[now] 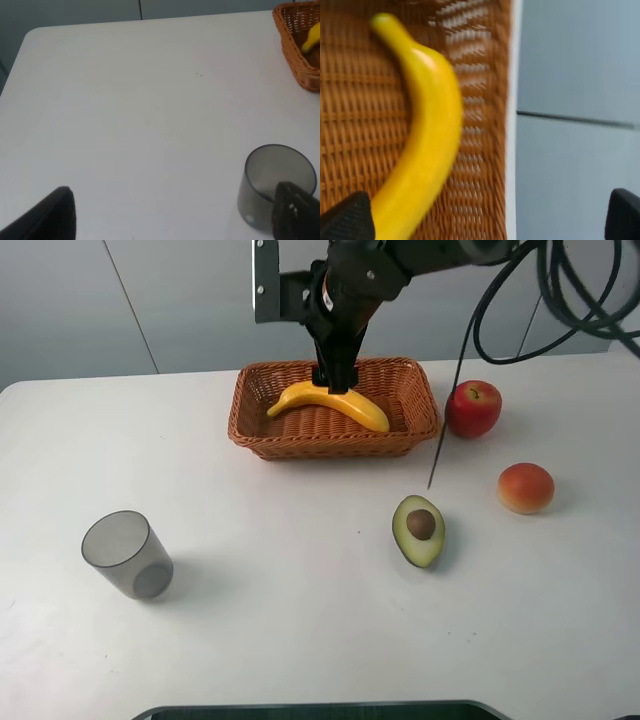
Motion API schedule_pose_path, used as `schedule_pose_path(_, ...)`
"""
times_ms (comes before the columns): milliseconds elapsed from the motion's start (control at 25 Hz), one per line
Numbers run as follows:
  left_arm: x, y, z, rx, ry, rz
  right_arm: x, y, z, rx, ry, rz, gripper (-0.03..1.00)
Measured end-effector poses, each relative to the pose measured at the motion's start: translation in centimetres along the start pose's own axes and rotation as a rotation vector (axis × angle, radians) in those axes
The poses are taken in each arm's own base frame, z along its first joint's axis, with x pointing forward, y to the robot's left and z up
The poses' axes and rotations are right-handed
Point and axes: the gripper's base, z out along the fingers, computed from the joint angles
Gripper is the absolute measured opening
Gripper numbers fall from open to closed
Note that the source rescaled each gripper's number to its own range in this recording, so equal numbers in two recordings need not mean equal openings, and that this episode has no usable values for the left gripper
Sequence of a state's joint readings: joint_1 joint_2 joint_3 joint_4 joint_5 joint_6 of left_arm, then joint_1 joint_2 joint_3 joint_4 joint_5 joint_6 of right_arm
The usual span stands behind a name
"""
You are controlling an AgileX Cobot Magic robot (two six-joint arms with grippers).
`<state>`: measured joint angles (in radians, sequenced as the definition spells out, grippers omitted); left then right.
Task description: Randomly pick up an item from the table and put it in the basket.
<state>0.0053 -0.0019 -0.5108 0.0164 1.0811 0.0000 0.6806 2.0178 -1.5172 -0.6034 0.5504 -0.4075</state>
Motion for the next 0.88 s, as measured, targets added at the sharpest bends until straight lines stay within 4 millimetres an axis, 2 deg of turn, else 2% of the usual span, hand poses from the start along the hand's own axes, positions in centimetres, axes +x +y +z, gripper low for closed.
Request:
schedule_pose_path(360,0.0,0.0,0.0,0.000,0.000,0.000,2.6,-1.5,-6.7,-0.122,0.142,0.549,1.00)
schedule_pose_path(520,0.0,0.0,0.0,0.000,0.000,0.000,5.8,-1.7,-9.1,-0.158,0.211,0.831,1.00)
schedule_pose_path(880,0.0,0.0,0.0,0.000,0.000,0.000,14.2,1.0,-15.0,-0.213,0.305,1.293,1.00)
